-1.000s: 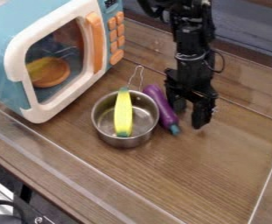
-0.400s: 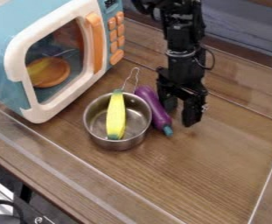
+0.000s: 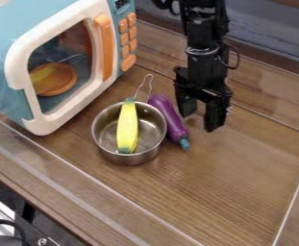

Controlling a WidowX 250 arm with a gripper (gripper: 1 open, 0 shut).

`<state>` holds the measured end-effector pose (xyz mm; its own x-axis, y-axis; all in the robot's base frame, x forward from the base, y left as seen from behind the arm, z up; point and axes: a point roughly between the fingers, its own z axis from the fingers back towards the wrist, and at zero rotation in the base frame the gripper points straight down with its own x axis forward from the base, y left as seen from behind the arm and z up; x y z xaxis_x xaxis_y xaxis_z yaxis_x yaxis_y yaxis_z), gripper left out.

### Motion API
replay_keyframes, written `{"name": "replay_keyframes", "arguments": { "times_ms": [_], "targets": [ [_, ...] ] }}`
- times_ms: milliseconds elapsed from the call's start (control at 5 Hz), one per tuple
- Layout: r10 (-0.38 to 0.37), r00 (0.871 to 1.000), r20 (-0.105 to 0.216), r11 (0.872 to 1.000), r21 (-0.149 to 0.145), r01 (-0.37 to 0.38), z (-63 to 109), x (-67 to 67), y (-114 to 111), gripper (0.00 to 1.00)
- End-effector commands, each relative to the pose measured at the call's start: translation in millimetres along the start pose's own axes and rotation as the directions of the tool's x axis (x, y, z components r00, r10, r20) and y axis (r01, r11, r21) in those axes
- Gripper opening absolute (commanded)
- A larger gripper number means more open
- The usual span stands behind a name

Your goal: Put the eggplant in the silver pot

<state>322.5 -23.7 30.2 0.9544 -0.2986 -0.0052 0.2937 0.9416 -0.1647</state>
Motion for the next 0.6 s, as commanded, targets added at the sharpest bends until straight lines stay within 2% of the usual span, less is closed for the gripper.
{"name": "replay_keyframes", "arguments": {
  "times_ms": [0,400],
  "targets": [
    [0.043,0.996,0.082,0.999,0.027,-0.046,18.3,9.4,-10,1.0],
    [0.079,0.993,0.093,0.996,0.029,-0.082,18.6,-6.0,-7,1.0]
  ]
}}
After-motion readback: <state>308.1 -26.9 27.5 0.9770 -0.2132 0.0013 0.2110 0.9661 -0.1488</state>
